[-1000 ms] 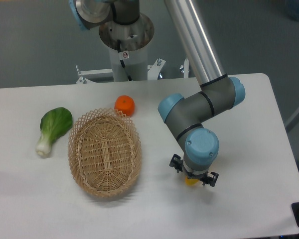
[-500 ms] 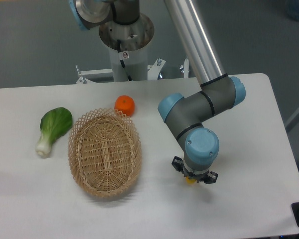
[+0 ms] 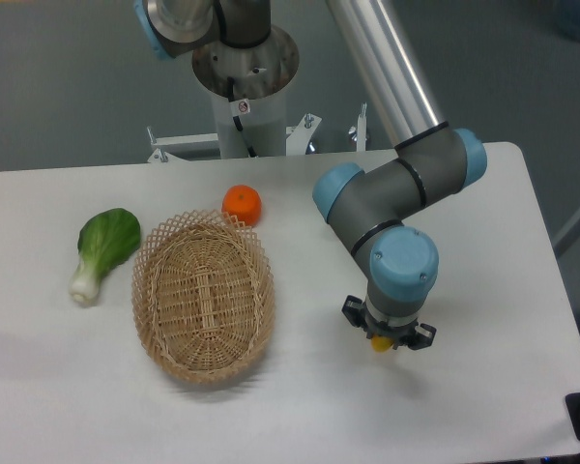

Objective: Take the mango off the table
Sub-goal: 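Lift the held mango up and back toward the start position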

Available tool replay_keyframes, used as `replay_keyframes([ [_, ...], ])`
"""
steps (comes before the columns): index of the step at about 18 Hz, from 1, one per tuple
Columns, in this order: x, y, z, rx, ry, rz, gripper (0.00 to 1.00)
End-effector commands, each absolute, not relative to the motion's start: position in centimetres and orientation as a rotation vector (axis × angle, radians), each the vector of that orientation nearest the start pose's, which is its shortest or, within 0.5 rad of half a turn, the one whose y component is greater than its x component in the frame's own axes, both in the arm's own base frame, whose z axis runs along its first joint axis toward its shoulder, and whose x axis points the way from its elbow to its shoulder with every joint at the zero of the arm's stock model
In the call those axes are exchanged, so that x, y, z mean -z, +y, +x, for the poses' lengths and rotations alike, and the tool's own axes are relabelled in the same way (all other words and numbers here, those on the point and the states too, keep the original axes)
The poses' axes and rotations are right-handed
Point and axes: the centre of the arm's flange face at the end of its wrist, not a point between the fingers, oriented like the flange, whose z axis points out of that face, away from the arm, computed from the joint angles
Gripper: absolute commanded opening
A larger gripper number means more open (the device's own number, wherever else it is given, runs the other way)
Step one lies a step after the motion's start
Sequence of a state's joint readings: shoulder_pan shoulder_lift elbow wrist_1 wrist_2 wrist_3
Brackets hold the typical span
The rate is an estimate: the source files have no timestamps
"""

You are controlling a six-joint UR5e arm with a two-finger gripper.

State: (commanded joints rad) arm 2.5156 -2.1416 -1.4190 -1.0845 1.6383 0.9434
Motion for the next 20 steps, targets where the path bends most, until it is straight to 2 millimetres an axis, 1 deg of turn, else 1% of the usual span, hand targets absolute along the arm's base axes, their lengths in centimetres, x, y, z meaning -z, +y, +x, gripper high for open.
replay_keyframes([
  [1, -28.4, 49.9, -49.8, -0.175, -0.033, -3.135, 0.26],
  [2, -29.2, 49.2, -50.6, -0.176, -0.057, -3.121, 0.26],
  [4, -30.4, 48.0, -52.0, -0.132, -0.069, -3.090, 0.26],
  [6, -31.5, 47.1, -53.0, -0.095, -0.022, -3.048, 0.27],
  [8, -32.4, 46.1, -54.3, -0.098, -0.030, -3.034, 0.27],
  [9, -32.8, 45.8, -54.8, -0.111, -0.023, -3.032, 0.29],
  [10, -32.9, 45.2, -55.4, -0.119, -0.007, -3.033, 0.34],
  [11, -32.9, 44.9, -55.7, -0.125, 0.033, -3.034, 0.35],
  [12, -32.9, 44.6, -56.0, -0.130, 0.060, -3.038, 0.34],
  [16, -32.7, 43.2, -57.3, -0.143, 0.046, -3.052, 0.30],
  [19, -32.3, 42.9, -57.9, -0.145, 0.104, -3.055, 0.30],
  [20, -32.2, 42.5, -58.3, -0.143, 0.123, -3.057, 0.31],
])
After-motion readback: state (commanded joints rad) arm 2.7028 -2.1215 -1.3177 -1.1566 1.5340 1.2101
